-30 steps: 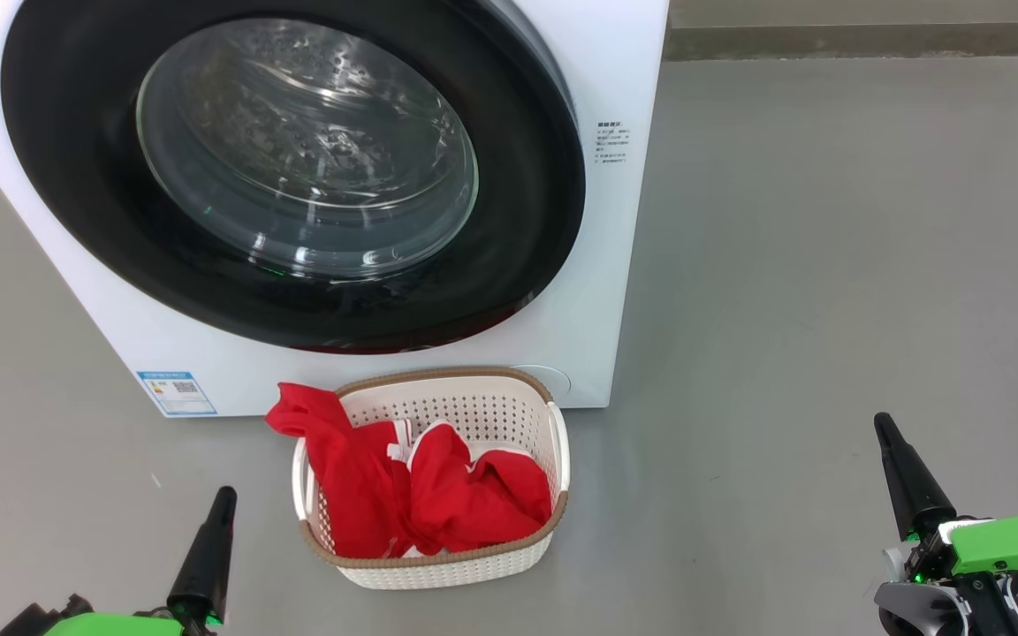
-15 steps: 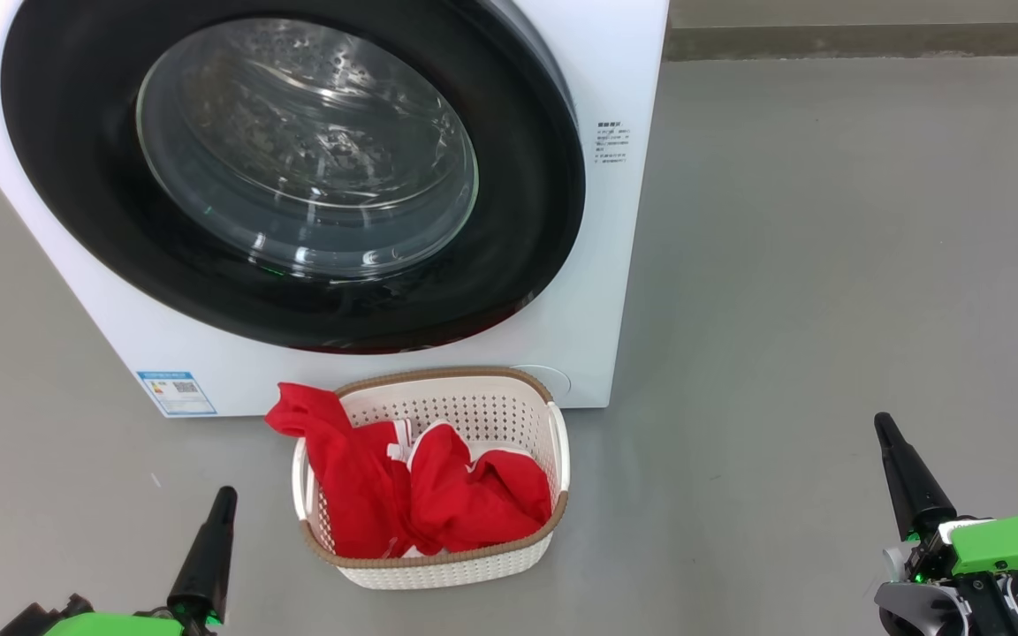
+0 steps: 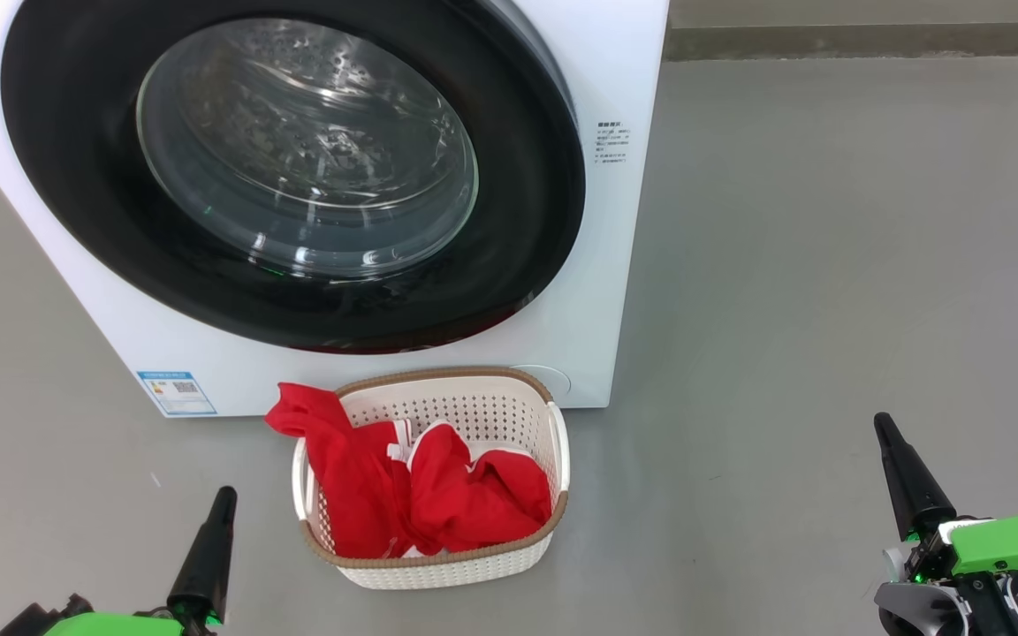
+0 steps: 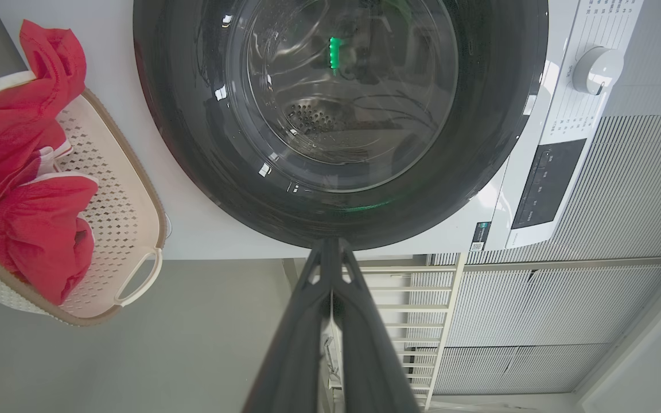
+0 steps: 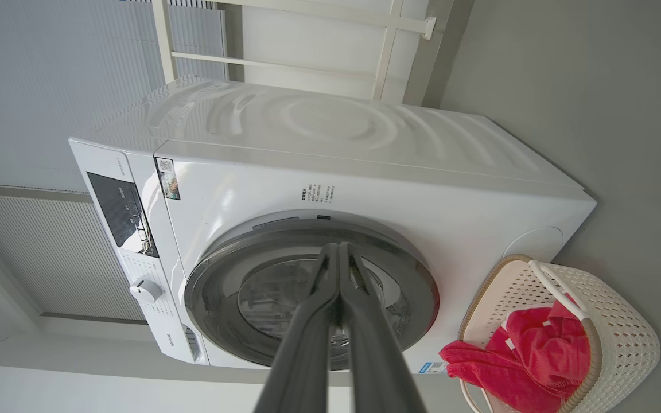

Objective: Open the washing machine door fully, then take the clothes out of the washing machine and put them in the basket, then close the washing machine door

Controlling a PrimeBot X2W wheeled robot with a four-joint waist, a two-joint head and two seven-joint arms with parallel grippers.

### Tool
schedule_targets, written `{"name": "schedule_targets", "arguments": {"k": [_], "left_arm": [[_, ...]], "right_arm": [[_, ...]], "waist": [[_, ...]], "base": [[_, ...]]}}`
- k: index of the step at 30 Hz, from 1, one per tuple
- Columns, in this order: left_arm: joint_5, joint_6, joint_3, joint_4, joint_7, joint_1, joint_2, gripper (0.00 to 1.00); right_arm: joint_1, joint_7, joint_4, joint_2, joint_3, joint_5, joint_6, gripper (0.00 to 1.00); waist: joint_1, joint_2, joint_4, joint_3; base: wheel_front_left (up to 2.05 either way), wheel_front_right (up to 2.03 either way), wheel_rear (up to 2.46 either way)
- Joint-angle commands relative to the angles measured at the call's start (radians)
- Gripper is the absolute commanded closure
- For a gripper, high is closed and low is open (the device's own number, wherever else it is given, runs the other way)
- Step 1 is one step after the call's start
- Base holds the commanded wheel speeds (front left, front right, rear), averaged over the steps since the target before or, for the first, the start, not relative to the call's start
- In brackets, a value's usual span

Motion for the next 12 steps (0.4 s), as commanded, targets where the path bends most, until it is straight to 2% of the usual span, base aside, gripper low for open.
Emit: {"name": "schedule_targets", "arguments": {"k": [1, 12], "left_arm": [[-0.005, -0.007, 0.035, -0.026, 0.004, -0.039, 0.011, 1.00], [-0.005, -0.007, 0.036, -0.026, 0.004, -0.039, 0.011, 1.00]], "right_arm": [[-0.045, 0.005, -0.028, -0.008, 0.016, -0.004, 0.001, 1.00], [-0.045, 0.006, -0.028, -0.007, 0.015, -0.005, 0.001, 1.00]], "waist": [[0.0000, 0.0000, 0.000, 0.000], [0.0000, 0.0000, 0.000, 0.000]], "base": [[0.00, 0.00, 0.00], [0.00, 0.00, 0.00]]}}
